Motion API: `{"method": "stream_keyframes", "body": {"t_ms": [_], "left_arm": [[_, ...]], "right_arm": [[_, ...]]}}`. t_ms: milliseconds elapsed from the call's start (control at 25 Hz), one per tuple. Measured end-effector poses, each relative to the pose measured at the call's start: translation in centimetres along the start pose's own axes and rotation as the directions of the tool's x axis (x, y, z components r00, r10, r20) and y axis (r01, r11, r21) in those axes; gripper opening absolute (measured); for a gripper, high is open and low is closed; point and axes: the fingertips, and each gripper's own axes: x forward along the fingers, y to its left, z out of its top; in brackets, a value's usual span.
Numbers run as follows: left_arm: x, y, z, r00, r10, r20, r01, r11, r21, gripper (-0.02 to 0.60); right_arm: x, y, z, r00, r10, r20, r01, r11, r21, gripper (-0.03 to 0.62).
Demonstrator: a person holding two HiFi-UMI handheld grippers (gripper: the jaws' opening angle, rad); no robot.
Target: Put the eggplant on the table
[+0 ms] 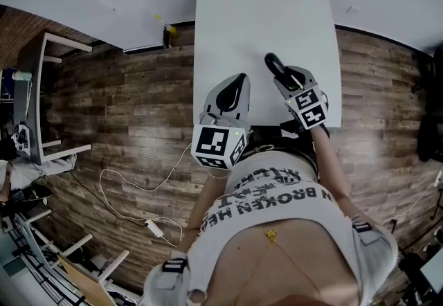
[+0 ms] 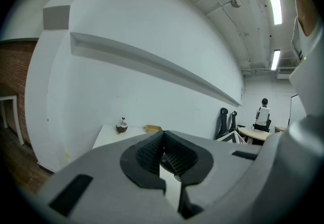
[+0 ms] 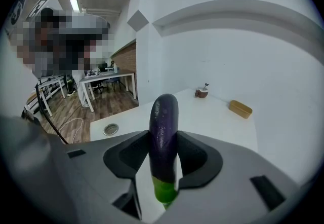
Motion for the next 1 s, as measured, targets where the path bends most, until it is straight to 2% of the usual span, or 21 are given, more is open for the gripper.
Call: {"method": "stream_keyframes", "body": {"t_ms": [1000], "left_arm": [[-0.5, 0.7, -0.3, 1.0, 0.008, -0.011, -0.008, 1.0, -0.019, -0.002]], "right_arm": [[5.0, 1.7, -2.3, 0.988, 0.083, -0.134, -0.088, 0.996, -0.03, 0.175]]}}
